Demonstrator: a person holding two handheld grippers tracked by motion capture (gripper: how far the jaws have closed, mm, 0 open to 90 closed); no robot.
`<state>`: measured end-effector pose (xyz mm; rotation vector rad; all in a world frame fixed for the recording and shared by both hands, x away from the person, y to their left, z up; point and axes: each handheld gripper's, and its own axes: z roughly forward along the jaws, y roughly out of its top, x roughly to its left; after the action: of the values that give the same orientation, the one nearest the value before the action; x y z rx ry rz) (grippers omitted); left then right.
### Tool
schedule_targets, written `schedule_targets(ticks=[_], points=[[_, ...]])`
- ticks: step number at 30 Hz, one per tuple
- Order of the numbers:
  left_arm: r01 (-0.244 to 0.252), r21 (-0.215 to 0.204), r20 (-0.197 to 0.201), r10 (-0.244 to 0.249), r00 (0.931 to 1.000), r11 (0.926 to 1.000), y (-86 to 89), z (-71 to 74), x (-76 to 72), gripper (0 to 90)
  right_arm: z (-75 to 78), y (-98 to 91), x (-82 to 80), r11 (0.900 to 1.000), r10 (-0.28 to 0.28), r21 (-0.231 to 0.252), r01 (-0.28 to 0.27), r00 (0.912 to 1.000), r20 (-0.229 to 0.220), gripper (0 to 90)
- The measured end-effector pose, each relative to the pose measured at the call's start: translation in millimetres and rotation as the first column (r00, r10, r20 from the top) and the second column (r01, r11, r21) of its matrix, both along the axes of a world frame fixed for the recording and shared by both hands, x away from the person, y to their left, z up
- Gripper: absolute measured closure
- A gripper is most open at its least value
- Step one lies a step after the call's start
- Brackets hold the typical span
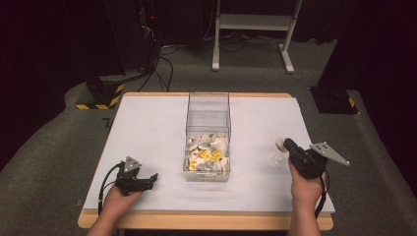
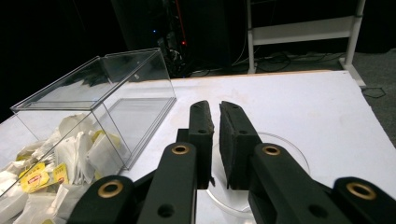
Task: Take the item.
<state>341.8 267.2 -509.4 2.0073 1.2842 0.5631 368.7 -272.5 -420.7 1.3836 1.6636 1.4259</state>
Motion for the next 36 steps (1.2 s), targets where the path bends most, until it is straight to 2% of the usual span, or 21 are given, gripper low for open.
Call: schedule_targets(ticks=[10, 17, 18, 20, 23, 25, 31, 36], points=[[0.000, 0.001, 0.000, 0.000, 1.0000, 1.0000, 0.0, 0.0, 0.0, 15.5, -0.3, 2.8, 1.1, 0.9999, 0.002, -0.010, -0.002, 1.0000, -0.002, 77.1], [0.000, 0.001, 0.001, 0.000, 1.0000, 1.0000, -0.1, 0.0, -0.1, 15.5, 0.7, 5.4, 3.0, 0.9998, -0.009, -0.020, 0.009, 0.9999, -0.006, 59.3], [0.000, 0.002, 0.001, 0.000, 1.0000, 1.0000, -0.1, 0.0, -0.1, 15.5, 0.9, 6.5, 3.7, 0.9995, -0.015, -0.026, 0.015, 0.9999, -0.003, 54.8], [0.000, 0.002, 0.001, 0.000, 1.0000, 1.0000, -0.1, 0.0, -0.2, 15.6, 1.0, 7.1, 4.0, 0.9994, -0.016, -0.031, 0.016, 0.9999, -0.004, 52.8], [-0.001, 0.001, 0.001, 0.001, 1.0000, 1.0000, -0.2, -0.1, -0.2, 15.6, 0.3, 10.7, 5.5, 0.9985, -0.020, -0.052, 0.020, 0.9998, -0.002, 44.5], [-0.001, 0.000, 0.001, 0.001, 1.0000, 1.0000, -0.2, -0.1, -0.2, 15.6, 0.2, 11.5, 5.9, 0.9983, -0.021, -0.055, 0.020, 0.9998, -0.004, 42.9], [-0.003, -0.002, 0.001, 0.003, 1.0000, 1.0000, -0.5, -0.1, -0.4, 15.6, -1.6, 23.4, 8.7, 0.9950, -0.016, -0.099, 0.014, 0.9998, -0.010, 30.8], [-0.003, 0.000, 0.002, 0.003, 1.0000, 1.0000, -0.5, -0.2, -0.5, 15.6, -3.3, 32.4, 10.7, 0.9926, -0.006, -0.122, 0.004, 0.9998, -0.019, 26.6]])
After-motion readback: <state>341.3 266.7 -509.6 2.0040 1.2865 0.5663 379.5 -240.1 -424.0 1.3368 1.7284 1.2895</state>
